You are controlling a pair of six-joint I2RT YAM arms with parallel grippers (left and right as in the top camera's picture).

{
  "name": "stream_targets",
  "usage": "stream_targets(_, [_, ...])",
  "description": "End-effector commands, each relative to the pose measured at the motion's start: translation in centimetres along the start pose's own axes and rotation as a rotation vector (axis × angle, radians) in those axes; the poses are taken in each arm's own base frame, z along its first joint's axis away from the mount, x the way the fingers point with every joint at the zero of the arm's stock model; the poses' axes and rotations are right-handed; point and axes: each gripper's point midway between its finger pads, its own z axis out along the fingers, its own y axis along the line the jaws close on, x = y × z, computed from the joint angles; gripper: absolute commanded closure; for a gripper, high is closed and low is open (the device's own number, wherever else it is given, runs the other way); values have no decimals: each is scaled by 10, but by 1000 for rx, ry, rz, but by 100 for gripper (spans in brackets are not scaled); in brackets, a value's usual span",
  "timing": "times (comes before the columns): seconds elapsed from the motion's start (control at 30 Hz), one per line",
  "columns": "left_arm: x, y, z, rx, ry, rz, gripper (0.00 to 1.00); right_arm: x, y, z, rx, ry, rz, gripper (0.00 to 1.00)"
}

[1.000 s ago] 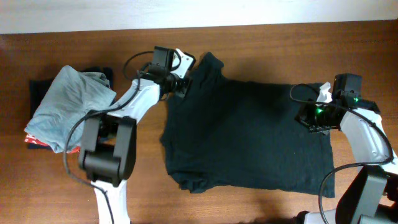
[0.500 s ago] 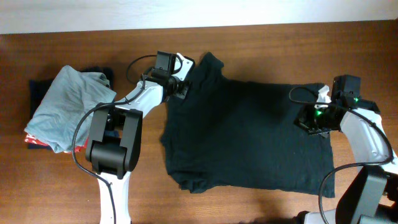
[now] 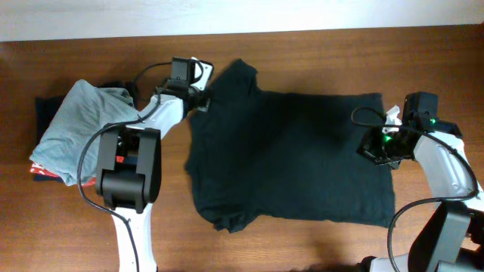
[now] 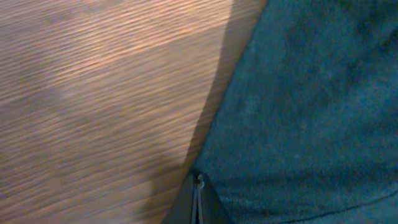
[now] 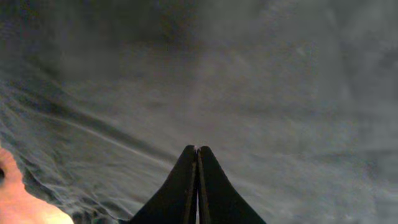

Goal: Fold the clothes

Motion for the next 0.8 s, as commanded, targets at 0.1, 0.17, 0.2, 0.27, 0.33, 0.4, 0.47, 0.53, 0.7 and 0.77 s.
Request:
stream_targets(0.1, [33,44,10,-168,141,-73,100,1,4,-1,-13,4,-1,96])
stream_targets(0.17, [31,54,4,-231,161,-109,100,1,4,-1,-13,4,-2,96])
stream_targets(0.2, [29,55,1,-237,170,-111,100,1,4,-1,-12,4,-2,96])
stream_targets(0.27, [23,56,-6,-235,186,-111,100,1,3,-1,-9,3,-2,96])
stream_targets(0.33, [13,56,-15,-233,198,-110,100,1,3,-1,-9,2,-3,96])
stream_targets(0.4, [-1,57,-28,-232,204,-110,99,1,3,-1,-9,2,-7,93])
stream_targets(0.47, [-16,58,-45,-227,212,-110,92,1,4,-1,-10,3,-13,91])
stream_targets(0.53, [-30,58,-64,-227,219,-108,83,1,5,-3,-11,-2,-15,88])
stream_targets(0.7, [-71,60,-120,-231,187,-110,36,-3,14,-23,-27,-67,-84,80])
stream_targets(0.77, [-82,59,-148,-232,180,-110,36,-2,17,-33,-33,-90,-96,77])
